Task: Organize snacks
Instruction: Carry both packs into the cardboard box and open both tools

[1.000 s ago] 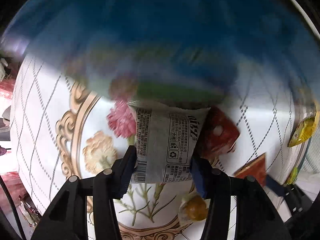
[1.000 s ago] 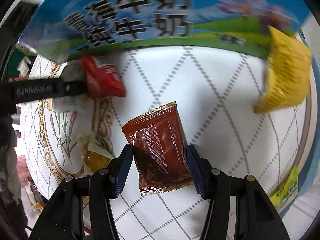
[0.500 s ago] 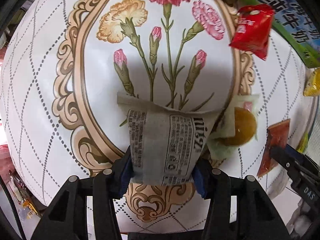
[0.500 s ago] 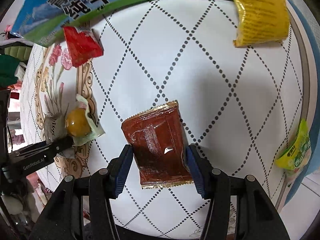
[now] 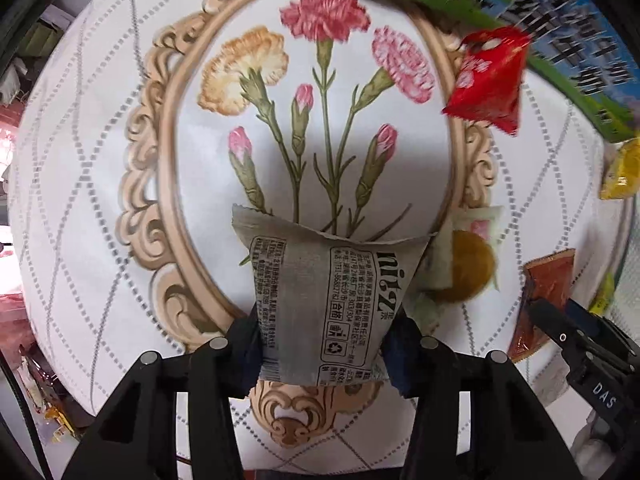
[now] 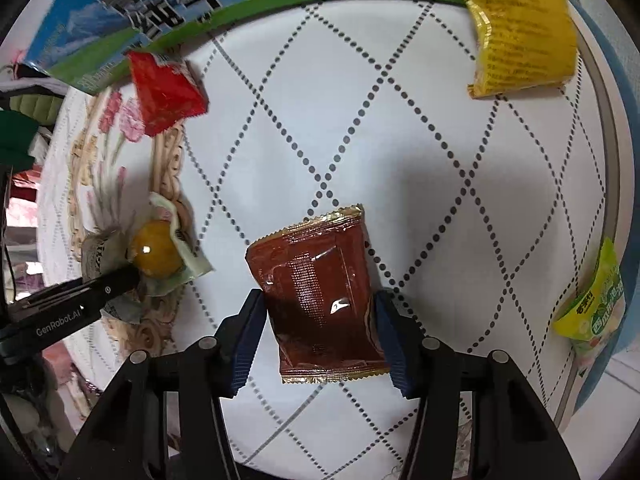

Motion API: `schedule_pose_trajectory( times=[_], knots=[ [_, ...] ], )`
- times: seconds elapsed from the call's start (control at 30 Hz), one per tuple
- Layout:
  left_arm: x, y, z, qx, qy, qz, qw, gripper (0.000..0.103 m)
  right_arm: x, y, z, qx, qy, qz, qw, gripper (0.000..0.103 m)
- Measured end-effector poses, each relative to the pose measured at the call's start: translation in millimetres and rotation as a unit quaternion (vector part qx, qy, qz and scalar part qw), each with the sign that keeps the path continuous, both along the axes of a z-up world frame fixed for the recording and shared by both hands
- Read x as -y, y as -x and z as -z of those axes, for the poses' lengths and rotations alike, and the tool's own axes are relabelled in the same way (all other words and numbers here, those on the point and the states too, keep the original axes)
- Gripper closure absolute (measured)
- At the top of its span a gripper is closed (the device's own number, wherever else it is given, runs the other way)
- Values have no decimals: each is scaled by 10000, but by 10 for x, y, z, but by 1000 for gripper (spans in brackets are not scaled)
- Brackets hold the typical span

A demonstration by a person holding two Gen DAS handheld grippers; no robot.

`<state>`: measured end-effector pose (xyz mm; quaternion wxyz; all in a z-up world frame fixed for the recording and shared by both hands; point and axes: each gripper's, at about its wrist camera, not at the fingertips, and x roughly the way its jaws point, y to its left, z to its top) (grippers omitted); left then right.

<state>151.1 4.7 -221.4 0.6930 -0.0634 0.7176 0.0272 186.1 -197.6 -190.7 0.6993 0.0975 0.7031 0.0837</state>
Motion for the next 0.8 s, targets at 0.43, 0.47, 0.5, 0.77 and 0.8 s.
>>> schedule_pose_trajectory(
  times=[0.43, 0.47, 0.5, 0.77, 0.8],
  knots=[
    [671, -778, -1619, 1299, 1030, 531, 9847, 56, 416, -525, -1457, 1174, -1013, 421, 9870, 47],
    [742, -949, -1693, 1357, 1084, 603, 9830, 56, 485, -619, -1555, 1285, -1033, 464, 9852, 47],
    [765, -1119, -1728, 1378, 1089, 640, 9824, 56, 517, -733, -1671, 1393, -999, 473, 9841, 47],
    [1052, -2244, -1433, 600, 1411, 659, 9860, 56, 776, -1752, -1823, 1343, -817, 551, 9860, 47],
    [1116, -2341, -1453, 571, 1328, 691, 9871, 56, 778, -1856, -1788, 1285, -712, 511, 9878, 47]
  ],
)
